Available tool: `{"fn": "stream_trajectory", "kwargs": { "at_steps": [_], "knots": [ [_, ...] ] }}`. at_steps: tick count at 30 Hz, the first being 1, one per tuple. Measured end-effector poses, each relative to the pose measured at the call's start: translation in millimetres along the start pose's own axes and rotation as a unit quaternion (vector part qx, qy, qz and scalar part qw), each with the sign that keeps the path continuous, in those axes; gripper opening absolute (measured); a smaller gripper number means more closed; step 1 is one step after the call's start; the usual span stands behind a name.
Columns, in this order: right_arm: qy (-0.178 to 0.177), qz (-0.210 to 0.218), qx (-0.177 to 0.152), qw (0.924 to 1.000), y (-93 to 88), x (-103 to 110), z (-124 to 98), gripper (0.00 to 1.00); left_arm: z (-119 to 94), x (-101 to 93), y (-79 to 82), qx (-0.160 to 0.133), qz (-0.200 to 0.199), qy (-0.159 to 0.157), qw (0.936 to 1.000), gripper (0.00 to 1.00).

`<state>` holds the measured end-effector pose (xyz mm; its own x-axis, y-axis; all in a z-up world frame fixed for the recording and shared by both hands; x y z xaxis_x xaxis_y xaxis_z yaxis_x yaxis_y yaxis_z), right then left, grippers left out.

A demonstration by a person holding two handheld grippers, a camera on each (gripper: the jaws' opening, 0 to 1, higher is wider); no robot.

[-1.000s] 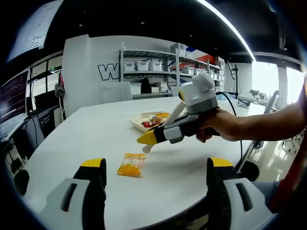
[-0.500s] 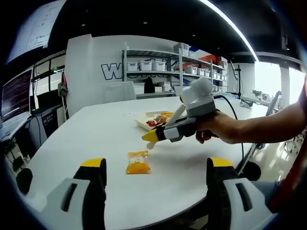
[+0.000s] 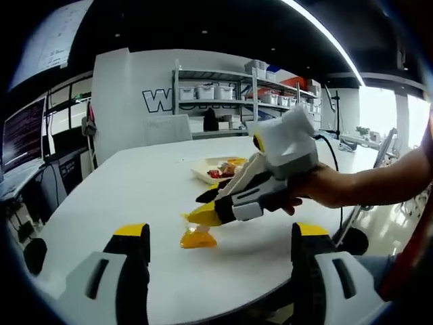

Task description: Place the target food into the container with the food tongs after gripping and lifting it, then release it inside without dropping or visibly crushing the food.

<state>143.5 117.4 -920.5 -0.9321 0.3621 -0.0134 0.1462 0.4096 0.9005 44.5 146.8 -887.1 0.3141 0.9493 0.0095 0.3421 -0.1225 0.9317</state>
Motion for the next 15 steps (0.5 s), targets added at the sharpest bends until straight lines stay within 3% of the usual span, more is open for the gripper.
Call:
{"fn": "stream_trajectory", "kwargs": {
  "at_steps": [5, 10, 12, 15],
  "knots": [
    [-0.02, -0.036, 0.011, 0.9991, -9.7, -22, -21, 0.25, 5, -5.5, 2.3, -0.003, -0.001, -0.006, 1.0, 0.84],
    [-0.051, 0.0, 0.019, 0.9985, -21.5, -55, -43, 0.24, 12, -15.9, 3.1, -0.003, 0.002, -0.017, 0.9998, 0.85],
    [-0.05, 0.025, 0.02, 0.9982, -23.4, -60, -48, 0.24, 14, -18.9, 3.9, -0.002, 0.004, -0.02, 0.9998, 0.85],
    [-0.036, 0.029, 0.011, 0.9988, -18.0, -57, -51, 0.25, 16, -21.4, 6.2, -0.003, 0.005, -0.024, 0.9997, 0.85]
  ]
}}
Point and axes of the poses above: the point that each gripper's makers call its tool centre point, and the gripper's own axes: z roughly forward along the fingers, x roughly to its left, y roughly out of its top, the point moved 3 cm from there along -z, roughly backward along the fingers, and after that the axes turned 5 degrees about x, right-handed, at the moved point
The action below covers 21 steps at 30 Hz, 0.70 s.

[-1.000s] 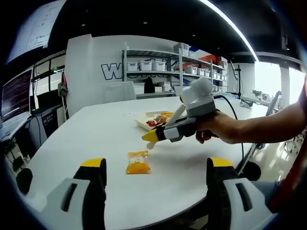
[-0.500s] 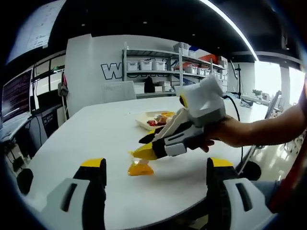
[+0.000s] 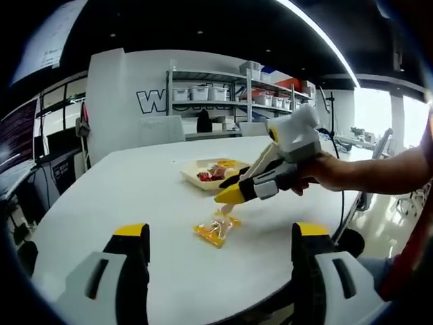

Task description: Place the target food into the container with the food tongs after gripping and lifting it, then release it inside without dropping or visibly crushing the food.

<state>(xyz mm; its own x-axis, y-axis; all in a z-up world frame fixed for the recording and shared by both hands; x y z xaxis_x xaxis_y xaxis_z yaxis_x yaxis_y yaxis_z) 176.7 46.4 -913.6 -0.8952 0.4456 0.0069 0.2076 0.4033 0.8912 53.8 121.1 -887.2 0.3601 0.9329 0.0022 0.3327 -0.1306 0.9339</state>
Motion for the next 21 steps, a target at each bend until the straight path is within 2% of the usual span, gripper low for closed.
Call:
{"fn": "stream_trajectory", "kwargs": {
  "at_steps": [4, 7, 8, 10, 13, 14, 19, 21],
  "knots": [
    [0.049, -0.008, -0.012, 0.9987, 8.3, 18, 3, 0.25, 0, -1.7, 1.5, 0.001, 0.005, -0.002, 1.0, 0.84],
    [0.099, -0.013, -0.009, 0.9949, 7.4, 34, 7, 0.25, -2, 0.0, 1.3, 0.001, 0.005, 0.002, 1.0, 0.85],
    [0.103, -0.021, -0.005, 0.9944, 5.8, 36, 8, 0.25, -3, 0.6, 1.2, 0.0, 0.004, 0.003, 1.0, 0.85],
    [0.101, -0.06, -0.003, 0.9931, 3.0, 39, 11, 0.26, -5, 2.8, 0.5, 0.001, 0.004, 0.006, 1.0, 0.85],
    [0.088, -0.098, 0.022, 0.991, -9.1, 37, 17, 0.26, -6, 5.1, 0.2, 0.002, 0.002, 0.01, 1.0, 0.85],
    [0.092, -0.11, 0.005, 0.9896, -6.1, 40, 17, 0.25, -7, 5.5, 0.9, 0.001, 0.001, 0.01, 0.9999, 0.85],
    [0.074, -0.081, 0.026, 0.9936, -9.0, 37, 19, 0.22, -4, 3.0, 2.4, 0.001, 0.002, 0.008, 1.0, 0.85],
    [0.063, -0.067, 0.024, 0.9955, -8.8, 33, 19, 0.21, -3, -0.1, 3.3, 0.001, 0.005, 0.006, 1.0, 0.84]
  ]
}}
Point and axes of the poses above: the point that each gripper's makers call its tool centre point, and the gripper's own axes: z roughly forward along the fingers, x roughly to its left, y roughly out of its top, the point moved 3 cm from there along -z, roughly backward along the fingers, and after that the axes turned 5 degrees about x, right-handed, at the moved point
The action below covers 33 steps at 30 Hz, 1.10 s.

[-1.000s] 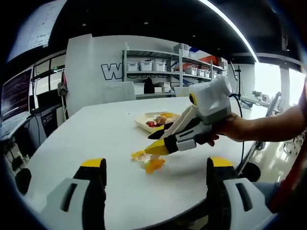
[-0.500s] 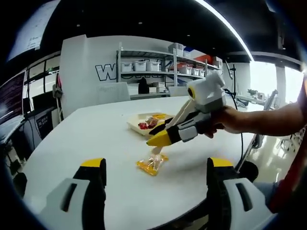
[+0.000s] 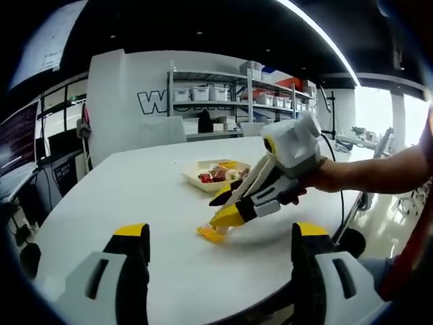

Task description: Place the target food into the container with the food tongs after gripping and lifting it, then release it inside without dropping or visibly crushing the food.

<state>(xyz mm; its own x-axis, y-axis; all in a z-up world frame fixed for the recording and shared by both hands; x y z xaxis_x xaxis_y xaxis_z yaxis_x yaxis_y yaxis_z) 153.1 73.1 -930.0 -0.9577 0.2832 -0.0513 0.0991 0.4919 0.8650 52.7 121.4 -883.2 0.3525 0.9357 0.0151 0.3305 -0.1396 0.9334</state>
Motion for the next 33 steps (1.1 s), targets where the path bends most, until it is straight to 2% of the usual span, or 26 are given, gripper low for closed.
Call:
{"fn": "stream_trajectory", "kwargs": {
  "at_steps": [1, 2, 5, 11, 18, 24, 27, 33],
  "knots": [
    [-0.002, 0.03, -0.002, 0.9995, -0.3, -1, 0, 0.2, 0, -1.6, 0.8, -0.001, 0.001, -0.002, 1.0, 0.84],
    [-0.002, 0.036, -0.003, 0.9993, -0.3, -2, 0, 0.19, 1, -2.4, 0.9, -0.001, 0.001, -0.003, 1.0, 0.84],
    [-0.008, 0.092, -0.014, 0.9956, -0.8, -10, -2, 0.18, 1, -3.7, 0.1, 0.002, 0.005, -0.004, 1.0, 0.85],
    [-0.02, 0.122, -0.021, 0.9921, -2.1, -25, -14, 0.18, -2, -0.2, 1.3, 0.0, 0.004, 0.0, 1.0, 0.84],
    [-0.033, 0.114, -0.049, 0.9917, 15.7, -32, -35, 0.19, 3, -3.3, 4.3, -0.002, 0.005, -0.002, 1.0, 0.84],
    [-0.055, 0.088, -0.072, 0.992, 40.3, -45, -53, 0.19, 7, -9.9, 4.6, 0.001, 0.011, -0.012, 0.9999, 0.84],
    [-0.076, 0.075, -0.078, 0.9912, 48.4, -62, -60, 0.19, 7, -9.8, 4.6, 0.002, 0.011, -0.012, 0.9999, 0.84],
    [-0.103, 0.089, -0.08, 0.9875, 55.7, -99, -72, 0.19, 5, -7.2, 5.7, 0.0, 0.011, -0.01, 0.9999, 0.84]
  ]
}}
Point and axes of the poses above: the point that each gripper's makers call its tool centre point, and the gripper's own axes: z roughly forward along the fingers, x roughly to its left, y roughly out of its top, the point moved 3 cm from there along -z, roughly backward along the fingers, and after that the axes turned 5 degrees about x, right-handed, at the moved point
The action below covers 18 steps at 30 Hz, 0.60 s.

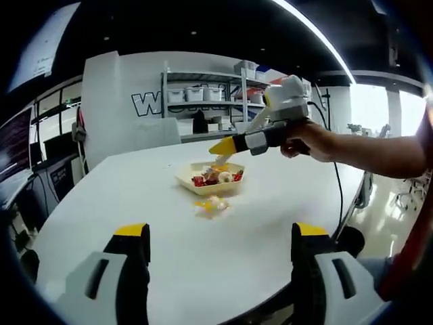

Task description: Place the target food into the container with the food tongs after gripping and lifting it, then release it inside without dropping or visibly crushing the food.

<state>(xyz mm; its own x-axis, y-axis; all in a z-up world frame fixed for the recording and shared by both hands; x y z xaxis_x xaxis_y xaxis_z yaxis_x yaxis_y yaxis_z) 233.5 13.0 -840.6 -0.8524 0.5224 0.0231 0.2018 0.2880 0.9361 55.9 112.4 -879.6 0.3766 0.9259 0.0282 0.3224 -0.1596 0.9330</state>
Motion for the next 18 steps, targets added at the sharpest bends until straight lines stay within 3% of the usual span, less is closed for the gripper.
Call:
{"fn": "stream_trajectory", "kwargs": {
  "at_steps": [3, 4, 5, 8, 10, 15, 18],
  "knots": [
    [0.006, 0.014, 0.002, 0.9999, -3.1, -2, 0, 0.19, -1, 2.4, -0.8, 0.001, -0.001, 0.003, 1.0, 0.84],
    [0.032, 0.037, 0.018, 0.9986, -12.0, 8, 1, 0.2, -1, 3.1, -0.8, 0.0, -0.002, 0.004, 1.0, 0.84],
    [0.033, 0.036, 0.02, 0.9986, -14.1, 9, 2, 0.2, -1, 3.6, -0.8, -0.001, -0.004, 0.004, 1.0, 0.84],
    [0.029, 0.018, 0.04, 0.9986, -34.7, 13, 13, 0.22, 2, 3.9, -1.7, -0.001, -0.007, 0.004, 1.0, 0.84],
    [0.045, 0.008, 0.05, 0.9977, -43.1, 19, 20, 0.23, 3, 1.2, -2.1, 0.001, -0.004, 0.001, 1.0, 0.84],
    [0.06, -0.036, 0.06, 0.9958, -49.9, 26, 40, 0.24, 3, 1.2, -4.8, 0.006, -0.001, -0.001, 1.0, 0.84],
    [0.041, -0.026, 0.096, 0.9942, -64.9, 20, 46, 0.24, 1, 4.4, -5.7, 0.006, -0.004, 0.003, 1.0, 0.84]
  ]
}}
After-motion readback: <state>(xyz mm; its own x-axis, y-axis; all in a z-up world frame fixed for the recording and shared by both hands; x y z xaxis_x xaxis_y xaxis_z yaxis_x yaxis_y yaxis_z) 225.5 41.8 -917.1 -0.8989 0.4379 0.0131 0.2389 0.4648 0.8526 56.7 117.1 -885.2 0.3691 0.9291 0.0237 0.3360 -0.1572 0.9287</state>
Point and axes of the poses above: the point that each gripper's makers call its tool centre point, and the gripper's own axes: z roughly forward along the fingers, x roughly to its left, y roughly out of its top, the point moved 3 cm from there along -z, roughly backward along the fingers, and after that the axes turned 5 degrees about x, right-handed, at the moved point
